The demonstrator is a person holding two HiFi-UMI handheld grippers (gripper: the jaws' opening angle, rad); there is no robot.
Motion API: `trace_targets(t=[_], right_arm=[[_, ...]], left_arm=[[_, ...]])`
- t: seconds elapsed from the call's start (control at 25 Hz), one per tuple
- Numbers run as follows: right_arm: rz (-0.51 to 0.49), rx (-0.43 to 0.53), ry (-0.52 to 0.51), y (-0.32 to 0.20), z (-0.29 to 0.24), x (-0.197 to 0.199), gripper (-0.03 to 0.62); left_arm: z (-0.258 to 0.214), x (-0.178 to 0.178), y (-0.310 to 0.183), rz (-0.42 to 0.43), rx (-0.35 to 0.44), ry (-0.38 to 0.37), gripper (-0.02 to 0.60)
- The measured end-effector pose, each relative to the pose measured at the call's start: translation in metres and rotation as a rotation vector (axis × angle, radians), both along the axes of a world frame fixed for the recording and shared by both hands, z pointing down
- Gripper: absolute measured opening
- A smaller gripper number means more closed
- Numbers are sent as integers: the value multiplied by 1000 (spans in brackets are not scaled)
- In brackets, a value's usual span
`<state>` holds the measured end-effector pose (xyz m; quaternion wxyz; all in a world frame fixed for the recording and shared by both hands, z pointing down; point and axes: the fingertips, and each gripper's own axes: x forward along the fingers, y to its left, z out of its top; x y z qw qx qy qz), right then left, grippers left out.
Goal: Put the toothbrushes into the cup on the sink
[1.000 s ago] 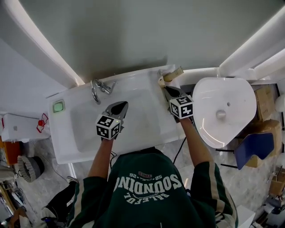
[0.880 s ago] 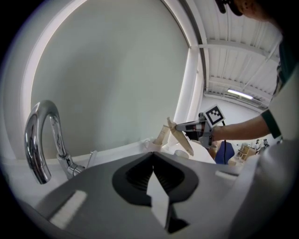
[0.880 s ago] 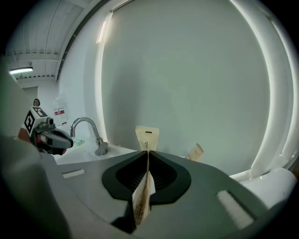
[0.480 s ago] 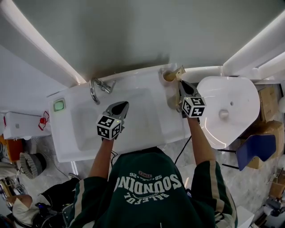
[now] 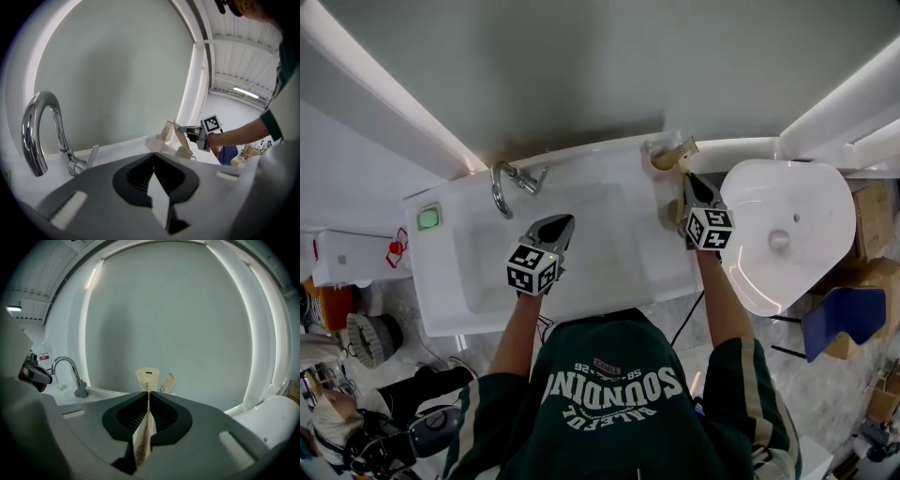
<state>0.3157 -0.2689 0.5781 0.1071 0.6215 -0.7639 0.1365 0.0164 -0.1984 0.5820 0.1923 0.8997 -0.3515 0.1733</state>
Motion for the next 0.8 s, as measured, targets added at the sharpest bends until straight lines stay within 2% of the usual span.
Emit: trace_targets(t=[0.52,0.8], right_arm=[[27,-59,-7,35,29,1,23],[34,-122,6,51,46,-3,23]], left_arm=[[2,-3,2,12,-6,6,51],[0,-4,7,28,-2,12,51]])
